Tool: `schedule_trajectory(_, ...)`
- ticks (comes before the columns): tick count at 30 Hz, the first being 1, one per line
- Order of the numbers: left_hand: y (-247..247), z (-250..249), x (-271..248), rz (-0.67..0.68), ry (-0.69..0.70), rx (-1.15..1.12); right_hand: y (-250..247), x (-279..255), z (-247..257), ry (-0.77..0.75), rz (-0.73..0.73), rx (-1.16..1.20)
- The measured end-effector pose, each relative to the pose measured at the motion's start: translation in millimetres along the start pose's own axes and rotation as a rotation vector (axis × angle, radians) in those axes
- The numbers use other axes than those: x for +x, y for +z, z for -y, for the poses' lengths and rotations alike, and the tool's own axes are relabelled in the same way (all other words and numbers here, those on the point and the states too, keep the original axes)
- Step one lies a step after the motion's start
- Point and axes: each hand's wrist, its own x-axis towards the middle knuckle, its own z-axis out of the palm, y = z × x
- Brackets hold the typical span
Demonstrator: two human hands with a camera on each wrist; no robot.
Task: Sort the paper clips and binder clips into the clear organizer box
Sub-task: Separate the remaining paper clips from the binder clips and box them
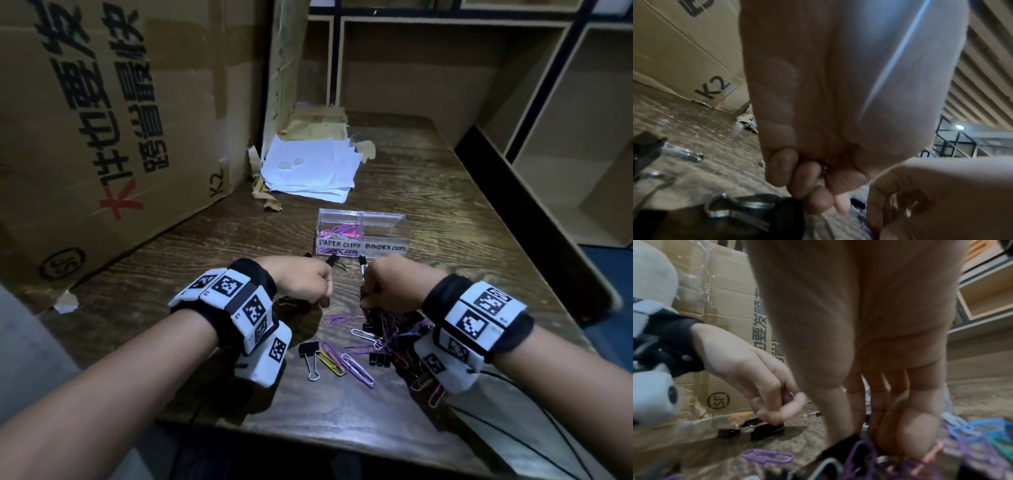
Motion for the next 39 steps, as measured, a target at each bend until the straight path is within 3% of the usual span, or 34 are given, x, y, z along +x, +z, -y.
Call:
schedule_trajectory(2, 5, -1, 4, 0.012, -0.008, 0.093, 2, 2, 2, 0.037, 0.002, 0.013)
schedule_trajectory(5, 16, 3, 9, -0.08, 0.077, 0.172, 1, -1, 7, 0.054, 0.021, 0.051)
schedule_trajectory(9, 20, 2, 13, -0.132, 0.172, 0.248, -4, -8, 1, -0.032, -0.086, 0.16)
schedule_trajectory(14, 23, -2, 13, -0.15, 0.206, 0.311, -4, -16, -12, -0.132, -0.218, 0.749)
schedule_trajectory(15, 22, -3, 13, -0.168, 0.219, 0.308, -5, -18, -15, -0.141, -0.225, 0.774)
schedule_trajectory(20, 21, -4, 10, -0.184, 0.265, 0.322, -10, -40, -16, -0.127, -0.044, 0.423)
schedule_trajectory(27, 19, 1, 9, -0.041, 0.163, 0.276, 2, -68, -11, -0.139, 0.005, 0.151)
schedule_trajectory(32, 14, 3, -3, -0.002, 0.193, -0.014, 15, -59, -10, -0.199, -0.078, 0.145)
schedule_trajectory(37, 13, -2, -12, 0.094, 0.2, 0.014, 13, -51, -9, -0.122, -0.081, 0.184)
schedule_trajectory(39, 17, -2, -11, 0.065, 0.167, -0.067, 12, -48, -10, -0.117, -0.103, 0.227)
